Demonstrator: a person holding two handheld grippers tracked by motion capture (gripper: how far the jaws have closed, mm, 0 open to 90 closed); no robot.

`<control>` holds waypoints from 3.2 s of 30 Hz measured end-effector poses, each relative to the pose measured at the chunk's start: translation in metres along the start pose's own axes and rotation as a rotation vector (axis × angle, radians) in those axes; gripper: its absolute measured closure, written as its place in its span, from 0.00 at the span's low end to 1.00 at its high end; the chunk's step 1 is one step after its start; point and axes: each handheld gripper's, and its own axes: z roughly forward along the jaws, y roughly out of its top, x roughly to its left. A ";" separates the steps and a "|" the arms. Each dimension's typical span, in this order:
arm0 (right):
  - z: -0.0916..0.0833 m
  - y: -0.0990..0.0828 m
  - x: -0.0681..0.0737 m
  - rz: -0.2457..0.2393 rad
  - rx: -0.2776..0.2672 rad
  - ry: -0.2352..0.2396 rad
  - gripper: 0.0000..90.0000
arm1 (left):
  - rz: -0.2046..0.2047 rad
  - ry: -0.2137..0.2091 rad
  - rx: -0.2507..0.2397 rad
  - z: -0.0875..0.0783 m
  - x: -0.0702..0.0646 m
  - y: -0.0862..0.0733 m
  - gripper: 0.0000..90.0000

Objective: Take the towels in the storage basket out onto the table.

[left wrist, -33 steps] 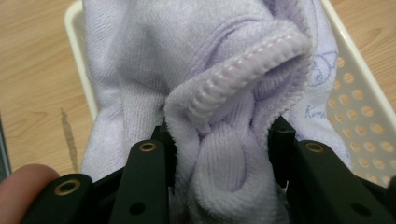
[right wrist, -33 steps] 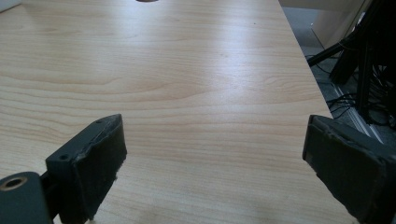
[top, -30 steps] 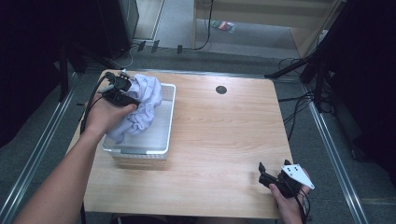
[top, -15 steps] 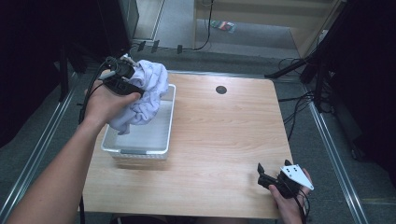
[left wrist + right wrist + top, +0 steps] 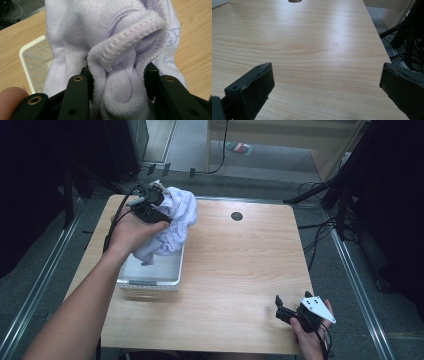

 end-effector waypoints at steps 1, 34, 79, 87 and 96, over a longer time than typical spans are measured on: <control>0.000 0.000 0.000 0.000 0.000 0.000 0.00 | 0.000 0.000 0.000 0.000 0.000 0.000 0.68; 0.001 0.001 0.000 0.005 0.017 0.007 0.00 | 0.090 -0.124 0.039 0.031 -0.105 0.041 0.67; 0.000 0.000 -0.001 0.014 0.014 0.012 0.00 | -0.012 -0.158 0.025 0.103 -0.122 -0.006 0.00; 0.000 0.000 -0.002 0.020 0.013 0.020 0.00 | -0.025 -0.127 -0.015 0.084 -0.100 -0.014 0.00; 0.000 0.000 -0.001 0.016 0.016 0.014 0.00 | -0.059 -0.129 -0.059 0.069 -0.068 -0.028 0.00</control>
